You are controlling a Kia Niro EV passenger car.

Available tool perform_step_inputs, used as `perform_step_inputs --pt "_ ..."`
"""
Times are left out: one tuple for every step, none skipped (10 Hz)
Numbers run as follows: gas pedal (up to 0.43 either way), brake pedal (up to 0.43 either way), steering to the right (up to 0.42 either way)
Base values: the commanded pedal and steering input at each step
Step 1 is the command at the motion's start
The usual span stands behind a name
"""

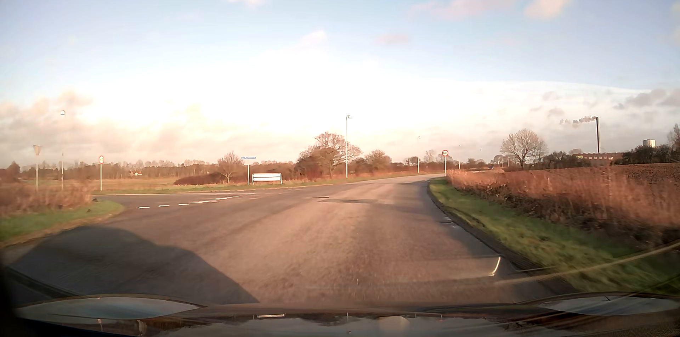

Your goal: Follow the waypoints while adhering to traffic rules and regulations

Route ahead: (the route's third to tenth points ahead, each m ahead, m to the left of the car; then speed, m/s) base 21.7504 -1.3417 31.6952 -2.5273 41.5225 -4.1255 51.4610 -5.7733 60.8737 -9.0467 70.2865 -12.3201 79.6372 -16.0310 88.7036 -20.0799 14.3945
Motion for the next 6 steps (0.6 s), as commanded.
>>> perform_step_inputs --pt "0.189 0.0 0.028" --pt "0.189 0.0 0.028" --pt "0.189 0.0 0.028" --pt "0.189 0.0 0.028" --pt "0.189 0.0 0.028" --pt "0.189 0.0 0.028"
